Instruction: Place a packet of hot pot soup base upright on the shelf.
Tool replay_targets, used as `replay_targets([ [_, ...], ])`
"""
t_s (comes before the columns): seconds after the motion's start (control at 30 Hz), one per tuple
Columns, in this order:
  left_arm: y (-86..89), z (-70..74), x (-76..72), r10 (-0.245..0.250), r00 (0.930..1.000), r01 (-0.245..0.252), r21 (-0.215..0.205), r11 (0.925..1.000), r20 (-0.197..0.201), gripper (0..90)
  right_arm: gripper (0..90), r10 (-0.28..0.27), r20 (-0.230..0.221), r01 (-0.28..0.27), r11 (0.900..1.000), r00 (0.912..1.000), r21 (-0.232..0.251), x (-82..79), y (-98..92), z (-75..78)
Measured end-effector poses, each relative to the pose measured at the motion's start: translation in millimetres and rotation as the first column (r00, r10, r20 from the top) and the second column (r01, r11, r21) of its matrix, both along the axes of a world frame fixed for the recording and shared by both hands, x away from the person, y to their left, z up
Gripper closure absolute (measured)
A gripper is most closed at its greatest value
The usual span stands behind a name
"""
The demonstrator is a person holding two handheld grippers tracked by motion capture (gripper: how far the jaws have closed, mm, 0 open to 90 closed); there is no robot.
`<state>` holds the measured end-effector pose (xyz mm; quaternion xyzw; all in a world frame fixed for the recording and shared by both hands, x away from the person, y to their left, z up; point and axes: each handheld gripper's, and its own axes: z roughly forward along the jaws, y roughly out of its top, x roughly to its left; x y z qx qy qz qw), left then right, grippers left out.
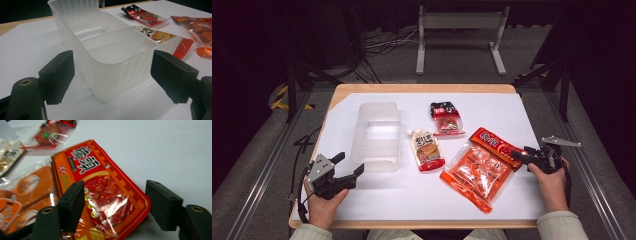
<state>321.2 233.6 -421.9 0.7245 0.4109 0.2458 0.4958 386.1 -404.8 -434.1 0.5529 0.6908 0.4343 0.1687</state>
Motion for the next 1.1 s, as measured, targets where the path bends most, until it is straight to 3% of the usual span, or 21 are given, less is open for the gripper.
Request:
replay_targets([
  [0.1, 0.1, -0.3, 0.6, 0.002, 1.0000, -0.002, 0.002, 1.0000, -0.003, 20.4, 38.3, 0.028, 0.027, -0.029, 0.999, 0.9993, 0.028, -3.6, 3.0, 7.4],
  [0.3, 0.1, -0.3, 0.6, 0.002, 1.0000, -0.002, 0.000, 1.0000, -0.001, 20.4, 40.5, 0.092, 0.018, -0.093, 0.995, 0.9956, 0.039, -3.2, 8.5, 6.7],
  [0.37, -0.1, -0.4, 0.7, 0.001, 1.0000, -0.001, 0.002, 1.0000, -0.003, 20.4, 42.2, 0.128, 0.009, -0.128, 0.989, 0.9917, 0.068, -2.6, 9.1, 5.9],
  [0.57, -0.3, -0.7, 0.6, -0.002, 1.0000, 0.002, 0.003, 1.0000, -0.004, 20.4, 43.9, 0.170, 0.007, -0.170, 0.984, 0.9855, 0.061, -1.4, 11.4, 5.4],
  [0.67, -0.3, -0.7, -0.1, -0.003, 1.0000, 0.003, 0.003, 1.0000, -0.005, 20.4, 50.5, 0.187, 0.006, -0.187, 0.982, 0.9823, 0.013, 1.0, 13.5, 2.6],
  [0.77, -0.2, -0.8, -0.1, -0.002, 1.0000, 0.002, 0.003, 1.0000, -0.005, 20.4, 56.4, 0.230, -0.002, -0.229, 0.972, 0.9733, 0.047, 2.0, 12.6, 1.1],
  [0.8, -0.3, -0.8, -0.1, -0.001, 1.0000, 0.001, 0.004, 1.0000, -0.005, 20.4, 59.0, 0.257, -0.007, -0.256, 0.965, 0.9663, 0.061, 1.5, 13.6, 1.2],
  [0.83, -0.5, -1.0, -0.1, -0.002, 1.0000, 0.002, 0.003, 1.0000, -0.007, 20.4, 59.2, 0.272, -0.011, -0.271, 0.961, 0.9623, 0.055, 1.3, 15.4, 0.9],
  [0.9, -0.8, -1.2, 0.2, -0.001, 1.0000, 0.001, 0.005, 1.0000, -0.008, 20.4, 59.2, 0.290, -0.017, -0.290, 0.957, 0.9569, -0.022, 2.0, 24.6, -2.1],
  [0.97, -1.0, -1.2, 0.2, -0.002, 1.0000, 0.002, 0.005, 1.0000, -0.010, 20.4, 59.7, 0.288, -0.010, -0.288, 0.956, 0.9577, -0.051, 2.7, 27.5, -3.1],
  [1.1, -0.8, -2.2, 0.7, -0.001, 0.9999, 0.001, 0.004, 1.0000, -0.013, 20.4, 66.3, 0.252, -0.037, -0.252, 0.968, 0.9670, 0.005, 8.8, 24.1, -8.6],
])
